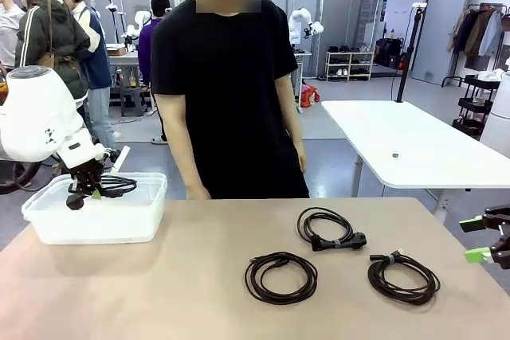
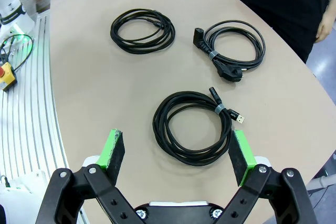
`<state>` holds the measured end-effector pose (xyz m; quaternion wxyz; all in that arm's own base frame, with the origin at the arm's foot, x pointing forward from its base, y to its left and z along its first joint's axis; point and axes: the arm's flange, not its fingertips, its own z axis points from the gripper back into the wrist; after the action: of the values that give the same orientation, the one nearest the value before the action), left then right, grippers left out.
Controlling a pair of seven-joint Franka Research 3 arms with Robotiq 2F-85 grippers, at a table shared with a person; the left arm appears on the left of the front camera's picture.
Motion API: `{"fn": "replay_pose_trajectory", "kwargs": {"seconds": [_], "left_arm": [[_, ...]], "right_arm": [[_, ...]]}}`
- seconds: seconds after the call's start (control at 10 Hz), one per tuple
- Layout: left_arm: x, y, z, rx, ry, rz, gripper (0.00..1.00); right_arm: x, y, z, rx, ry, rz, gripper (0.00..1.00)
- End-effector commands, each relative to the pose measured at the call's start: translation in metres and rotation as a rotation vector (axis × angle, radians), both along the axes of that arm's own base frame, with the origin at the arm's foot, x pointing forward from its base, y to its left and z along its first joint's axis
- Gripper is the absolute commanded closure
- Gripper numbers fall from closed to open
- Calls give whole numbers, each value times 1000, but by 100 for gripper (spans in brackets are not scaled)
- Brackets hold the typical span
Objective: Organize and store the cables.
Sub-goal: Place the Power Cable into the Organizing box.
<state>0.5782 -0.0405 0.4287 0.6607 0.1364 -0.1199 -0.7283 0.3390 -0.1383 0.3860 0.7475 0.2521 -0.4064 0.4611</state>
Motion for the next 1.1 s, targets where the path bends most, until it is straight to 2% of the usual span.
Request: {"fn": "replay_pose_trajectory", "kwargs": {"seconds": [0.0,0.1,0.2,0.3,0.4,0.9,1.0], "left_arm": [[14,9,2,-19,37,-23,66],[13,11,-1,-19,53,-24,53],[15,10,2,-22,55,-14,25],[15,11,3,-31,55,-14,32],[15,12,6,-37,49,-9,0],[11,4,30,-82,75,41,0],[11,6,17,-27,35,20,0]], "right_arm": [[1,2,3,16,0,-9,0],[1,2,3,16,0,-9,0],[1,2,3,16,0,-9,0],[1,2,3,16,0,-9,0],[1,2,3,16,0,-9,0],[1,2,3,16,0,-9,0],[1,2,3,16,0,-9,0]]}}
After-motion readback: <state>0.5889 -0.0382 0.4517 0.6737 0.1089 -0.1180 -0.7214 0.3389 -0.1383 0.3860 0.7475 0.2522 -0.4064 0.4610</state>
